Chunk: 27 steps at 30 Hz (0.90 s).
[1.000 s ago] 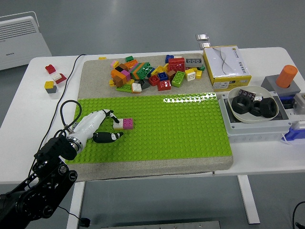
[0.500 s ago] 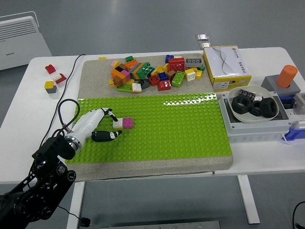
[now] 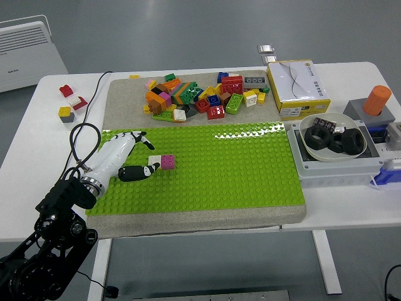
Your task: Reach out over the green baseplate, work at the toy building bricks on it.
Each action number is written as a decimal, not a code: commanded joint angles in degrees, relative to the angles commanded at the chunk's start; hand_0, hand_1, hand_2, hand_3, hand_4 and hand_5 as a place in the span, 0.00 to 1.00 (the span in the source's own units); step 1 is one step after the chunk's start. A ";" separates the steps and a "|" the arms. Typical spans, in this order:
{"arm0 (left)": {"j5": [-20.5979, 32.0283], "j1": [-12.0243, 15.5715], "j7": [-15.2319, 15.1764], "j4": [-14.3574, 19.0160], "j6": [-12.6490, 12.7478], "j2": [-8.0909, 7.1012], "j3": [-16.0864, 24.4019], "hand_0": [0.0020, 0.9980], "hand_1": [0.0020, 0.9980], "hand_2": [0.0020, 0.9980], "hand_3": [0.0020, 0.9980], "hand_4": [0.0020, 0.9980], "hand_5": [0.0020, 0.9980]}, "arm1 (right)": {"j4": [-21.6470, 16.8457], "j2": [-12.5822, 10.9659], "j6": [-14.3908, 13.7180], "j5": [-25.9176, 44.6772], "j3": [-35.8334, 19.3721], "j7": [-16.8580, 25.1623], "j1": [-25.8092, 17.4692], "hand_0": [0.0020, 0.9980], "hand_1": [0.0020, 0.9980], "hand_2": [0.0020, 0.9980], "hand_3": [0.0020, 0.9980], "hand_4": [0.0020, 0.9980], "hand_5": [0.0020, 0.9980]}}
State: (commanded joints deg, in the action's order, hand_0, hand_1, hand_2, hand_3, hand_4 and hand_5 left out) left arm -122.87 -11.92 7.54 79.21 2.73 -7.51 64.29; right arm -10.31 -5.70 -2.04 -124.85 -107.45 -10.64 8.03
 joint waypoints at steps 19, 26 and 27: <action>6.06 7.15 -0.80 0.33 9.16 -5.34 -4.95 0.92 0.86 0.85 0.70 0.78 0.42 | 0.00 2.48 -0.39 6.63 7.19 0.10 -2.15 0.67 0.67 0.73 0.73 0.76 0.97; 6.85 8.36 -0.87 -0.02 9.57 -5.27 -6.63 0.92 0.86 0.85 0.74 0.79 0.48 | 0.00 3.56 -0.27 5.31 6.15 0.01 -2.94 0.67 0.67 0.73 0.73 0.76 0.97; 6.88 8.41 -0.88 -0.04 9.61 -5.39 -6.83 0.92 0.86 0.85 0.74 0.79 0.48 | 0.00 3.62 -0.26 5.28 6.17 0.02 -2.96 0.67 0.67 0.73 0.73 0.76 0.97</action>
State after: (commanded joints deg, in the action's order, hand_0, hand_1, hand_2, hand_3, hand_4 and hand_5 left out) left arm -115.99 -3.52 6.67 79.17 12.33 -12.90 57.46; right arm -10.31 -2.07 -2.30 -119.58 -101.28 -10.62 5.07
